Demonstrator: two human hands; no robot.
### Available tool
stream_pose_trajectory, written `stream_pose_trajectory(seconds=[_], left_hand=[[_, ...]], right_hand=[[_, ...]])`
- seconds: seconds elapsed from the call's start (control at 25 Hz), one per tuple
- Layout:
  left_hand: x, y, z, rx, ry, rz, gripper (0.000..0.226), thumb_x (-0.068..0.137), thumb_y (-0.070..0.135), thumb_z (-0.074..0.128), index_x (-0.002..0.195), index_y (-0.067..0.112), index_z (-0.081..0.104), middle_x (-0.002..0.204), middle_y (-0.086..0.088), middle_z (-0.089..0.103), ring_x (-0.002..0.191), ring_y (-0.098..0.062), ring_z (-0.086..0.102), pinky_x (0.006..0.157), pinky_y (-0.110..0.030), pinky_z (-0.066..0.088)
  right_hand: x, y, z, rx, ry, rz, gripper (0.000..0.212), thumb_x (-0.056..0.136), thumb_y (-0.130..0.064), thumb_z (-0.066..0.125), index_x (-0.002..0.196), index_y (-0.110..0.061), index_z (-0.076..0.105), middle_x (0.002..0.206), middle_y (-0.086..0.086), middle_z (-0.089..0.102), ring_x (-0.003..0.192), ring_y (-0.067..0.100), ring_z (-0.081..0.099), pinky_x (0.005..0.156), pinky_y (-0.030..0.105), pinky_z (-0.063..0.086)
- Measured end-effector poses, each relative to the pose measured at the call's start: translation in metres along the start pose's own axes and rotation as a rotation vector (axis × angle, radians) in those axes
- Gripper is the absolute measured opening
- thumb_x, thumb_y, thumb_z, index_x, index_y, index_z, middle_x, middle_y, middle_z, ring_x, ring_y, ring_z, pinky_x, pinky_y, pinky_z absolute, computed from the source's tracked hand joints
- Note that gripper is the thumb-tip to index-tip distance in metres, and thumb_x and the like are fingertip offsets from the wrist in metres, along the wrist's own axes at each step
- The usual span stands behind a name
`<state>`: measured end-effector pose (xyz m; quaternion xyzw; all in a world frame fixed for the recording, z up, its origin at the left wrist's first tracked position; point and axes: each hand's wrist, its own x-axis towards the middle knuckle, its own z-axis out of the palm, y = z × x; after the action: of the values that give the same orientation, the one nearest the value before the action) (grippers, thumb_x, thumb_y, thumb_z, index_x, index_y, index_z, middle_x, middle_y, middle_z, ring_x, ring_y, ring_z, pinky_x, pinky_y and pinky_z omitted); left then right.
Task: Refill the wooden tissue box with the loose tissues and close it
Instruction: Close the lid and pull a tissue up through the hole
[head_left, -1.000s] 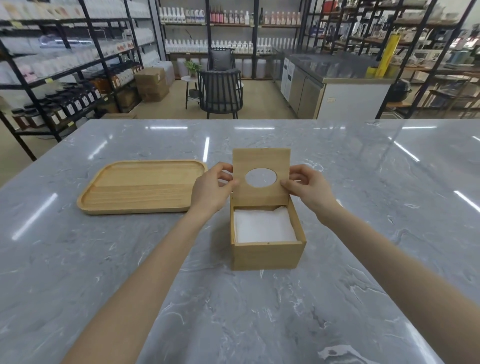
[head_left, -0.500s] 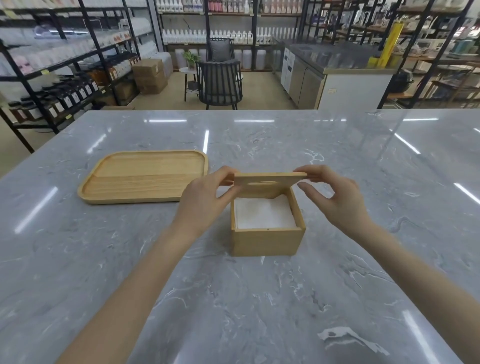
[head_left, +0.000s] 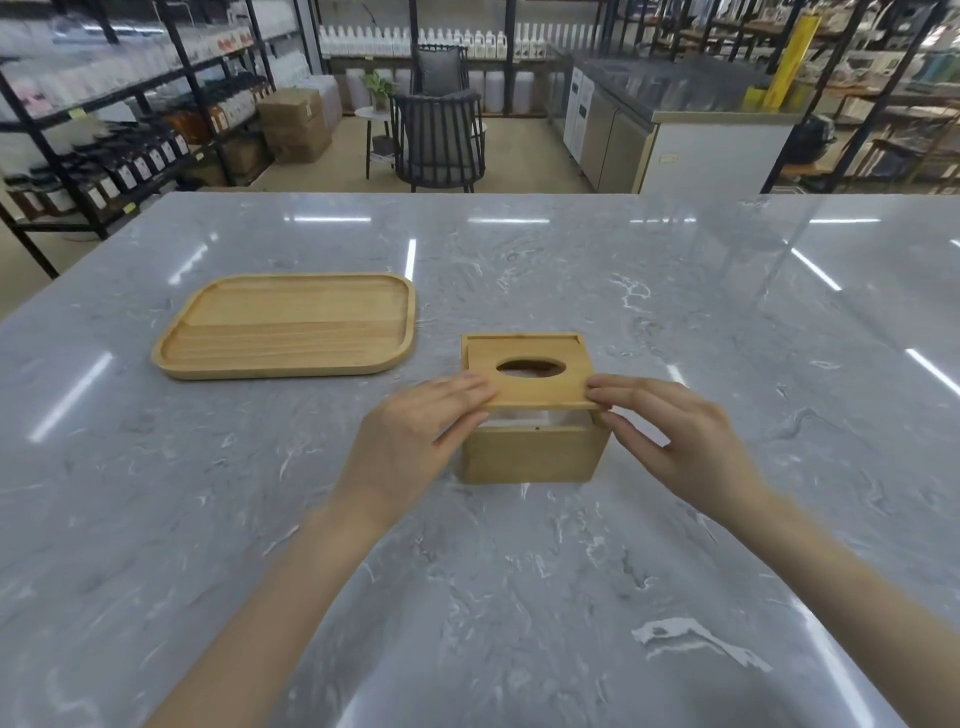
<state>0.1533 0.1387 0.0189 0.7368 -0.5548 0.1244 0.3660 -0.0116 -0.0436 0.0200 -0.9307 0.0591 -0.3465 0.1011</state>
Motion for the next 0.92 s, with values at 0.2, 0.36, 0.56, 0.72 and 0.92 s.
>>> stream_pose_trajectory(seconds=[0.2,0.36,0.56,0.72,0.92], left_hand=[[-0.013,-0.002,0.010,0.073,-0.030,0.026,0.027,0.081,0.012,0.059,0.107,0.010,0.066,0.113,-0.006,0.068,0.110,-0.021,0.060,0.089,-0.037,0.052],[-0.015,-0.003,0.011,0.091,-0.020,0.029,0.027,0.081,0.011,0.059,0.107,0.010,0.066,0.113,-0.005,0.068,0.110,-0.020,0.060,0.089,-0.034,0.052],[-0.015,-0.003,0.013,0.028,-0.024,-0.027,0.027,0.080,0.014,0.060,0.106,0.011,0.066,0.114,-0.005,0.067,0.113,-0.017,0.057,0.093,-0.026,0.042],[-0.014,-0.004,0.012,-0.034,-0.022,-0.075,0.026,0.080,0.017,0.059,0.104,0.013,0.068,0.114,-0.002,0.067,0.112,-0.012,0.055,0.094,-0.023,0.041],[-0.017,-0.003,0.015,-0.094,-0.009,-0.107,0.026,0.081,0.015,0.059,0.105,0.013,0.067,0.117,-0.002,0.066,0.115,-0.012,0.053,0.097,-0.020,0.038]], right_hand=[[-0.013,-0.004,0.007,0.007,-0.021,0.019,0.025,0.085,-0.019,0.052,0.096,-0.007,0.072,0.106,0.004,0.072,0.095,0.016,0.068,0.081,0.030,0.051],[-0.016,-0.003,0.011,0.002,-0.022,0.035,0.022,0.084,-0.017,0.056,0.097,-0.007,0.071,0.107,0.004,0.071,0.099,0.015,0.066,0.084,0.030,0.050],[0.004,-0.004,0.005,0.007,-0.076,0.043,0.017,0.083,-0.019,0.060,0.087,-0.009,0.073,0.095,0.005,0.073,0.088,0.022,0.068,0.078,0.033,0.050],[0.052,-0.002,0.006,0.042,-0.312,0.122,0.018,0.085,-0.024,0.060,0.096,-0.016,0.071,0.120,0.009,0.059,0.113,0.028,0.050,0.096,0.041,0.037],[0.107,0.002,0.020,-0.201,-0.757,-0.019,0.024,0.085,-0.035,0.056,0.105,-0.028,0.067,0.139,0.002,0.043,0.129,0.020,0.033,0.105,0.037,0.027]])
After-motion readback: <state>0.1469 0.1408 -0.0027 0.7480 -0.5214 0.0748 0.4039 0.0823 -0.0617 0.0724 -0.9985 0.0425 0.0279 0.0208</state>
